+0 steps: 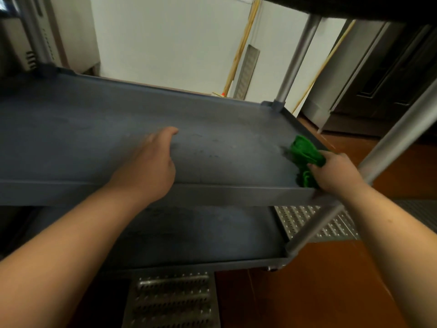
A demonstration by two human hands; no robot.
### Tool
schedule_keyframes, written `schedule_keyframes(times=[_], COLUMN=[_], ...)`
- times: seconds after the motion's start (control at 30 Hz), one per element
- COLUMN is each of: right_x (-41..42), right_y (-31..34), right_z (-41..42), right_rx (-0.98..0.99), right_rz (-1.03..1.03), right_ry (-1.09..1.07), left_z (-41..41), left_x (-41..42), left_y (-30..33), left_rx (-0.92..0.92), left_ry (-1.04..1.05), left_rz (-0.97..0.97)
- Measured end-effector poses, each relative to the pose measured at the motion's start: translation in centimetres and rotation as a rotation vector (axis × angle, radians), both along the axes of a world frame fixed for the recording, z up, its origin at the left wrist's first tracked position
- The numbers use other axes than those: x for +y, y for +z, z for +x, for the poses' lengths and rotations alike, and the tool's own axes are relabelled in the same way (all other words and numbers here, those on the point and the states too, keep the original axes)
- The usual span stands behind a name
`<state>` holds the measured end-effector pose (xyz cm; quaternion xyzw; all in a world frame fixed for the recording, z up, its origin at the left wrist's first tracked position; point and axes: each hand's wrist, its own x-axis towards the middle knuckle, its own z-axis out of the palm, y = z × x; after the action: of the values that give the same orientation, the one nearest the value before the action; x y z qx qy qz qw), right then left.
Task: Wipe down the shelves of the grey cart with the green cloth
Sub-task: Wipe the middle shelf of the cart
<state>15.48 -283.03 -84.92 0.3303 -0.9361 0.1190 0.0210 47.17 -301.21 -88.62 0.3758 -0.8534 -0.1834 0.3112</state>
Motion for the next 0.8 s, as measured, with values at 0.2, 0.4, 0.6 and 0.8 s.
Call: schedule_keyframes(times=[0.2,0.4,0.6,0.8], right_x=[-1.1,-5.6,-10.1,-14.0], right_y=[-0.2,-0.6,-0.7,-1.0], right_z=[3.4,10.3,17.6,24.3], right_rx=[0.002,-0.002,-0.037,-0.045], right_rz=[-0.033,-0.066,-0.073,-0.083], right_ry=[0.052,0.189,0.296,0.36], left_z=[0.8,1.9,9.0,16.2], left_x=[0.2,-0.4,-3.5,-4.9], left_y=[0.4,1.7,2.5,1.6], left_rx=[0.213,0.346,0.294,0.22], left_ry=[-0.052,-0.06,0.073,0.186], left_rz=[0.108,0.182,0.156,0.127])
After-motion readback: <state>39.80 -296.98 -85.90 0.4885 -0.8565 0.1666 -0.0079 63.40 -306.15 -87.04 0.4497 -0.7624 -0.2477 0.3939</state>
